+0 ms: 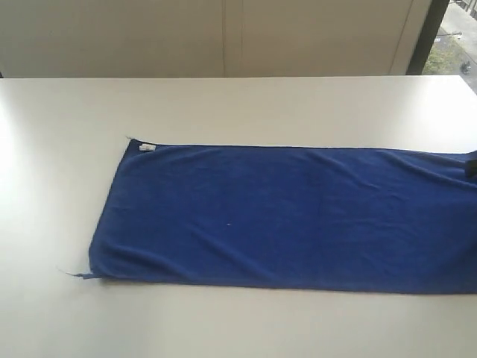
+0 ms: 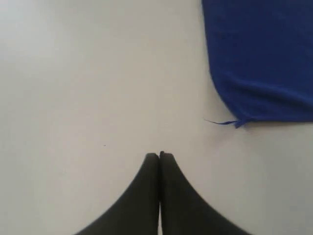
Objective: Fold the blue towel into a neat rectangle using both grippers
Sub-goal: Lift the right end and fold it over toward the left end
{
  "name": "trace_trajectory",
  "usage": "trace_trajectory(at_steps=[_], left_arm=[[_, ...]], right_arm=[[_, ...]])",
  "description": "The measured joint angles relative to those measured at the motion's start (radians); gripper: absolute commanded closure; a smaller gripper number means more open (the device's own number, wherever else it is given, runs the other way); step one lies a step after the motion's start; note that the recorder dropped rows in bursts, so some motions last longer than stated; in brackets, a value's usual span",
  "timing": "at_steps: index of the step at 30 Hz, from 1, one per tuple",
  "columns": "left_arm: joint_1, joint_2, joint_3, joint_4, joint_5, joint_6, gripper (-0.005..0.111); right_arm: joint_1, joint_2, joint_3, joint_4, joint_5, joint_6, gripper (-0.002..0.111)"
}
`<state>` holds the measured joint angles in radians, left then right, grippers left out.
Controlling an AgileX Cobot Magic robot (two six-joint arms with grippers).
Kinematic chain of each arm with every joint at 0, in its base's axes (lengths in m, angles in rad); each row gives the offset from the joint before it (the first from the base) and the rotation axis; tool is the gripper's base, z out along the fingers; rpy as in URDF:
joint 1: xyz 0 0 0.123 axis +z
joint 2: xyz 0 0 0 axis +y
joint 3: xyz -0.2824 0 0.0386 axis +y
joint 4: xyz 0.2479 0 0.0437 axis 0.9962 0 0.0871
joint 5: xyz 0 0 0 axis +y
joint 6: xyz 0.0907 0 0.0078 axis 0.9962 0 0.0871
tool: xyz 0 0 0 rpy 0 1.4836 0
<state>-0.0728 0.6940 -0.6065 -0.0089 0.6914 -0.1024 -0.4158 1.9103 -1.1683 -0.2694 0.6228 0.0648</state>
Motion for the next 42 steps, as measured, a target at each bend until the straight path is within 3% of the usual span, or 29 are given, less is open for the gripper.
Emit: trace_trajectory(at_steps=[8,16,22,33,38,42], left_arm=[[0.0,0.0,0.0,0.0,0.0,0.0,0.107],[0.0,0.0,0.0,0.0,0.0,0.0,0.107],[0.0,0.0,0.0,0.0,0.0,0.0,0.107],[0.0,0.0,0.0,0.0,0.0,0.0,0.107],[0.0,0.0,0.0,0.0,0.0,0.0,0.107],[0.0,0.0,0.0,0.0,0.0,0.0,0.107]], right_arm=[[-0.022,-0.02,-0.048,0.003,0.004,0.02,0.108],[0.094,-0.14,-0.048,0.032,0.028,0.023,0.108],[0.27,-0.261,-0.096,0.081,0.101,0.023,0.108],[0.689,-0.295,-0.3,0.15,0.222,0.023,0.108],[0.847,-0.224,-0.398,0.194,0.206,0.023,0.108],[1.007,-0.005,-0.465,0.224,0.081,0.023,0.108]])
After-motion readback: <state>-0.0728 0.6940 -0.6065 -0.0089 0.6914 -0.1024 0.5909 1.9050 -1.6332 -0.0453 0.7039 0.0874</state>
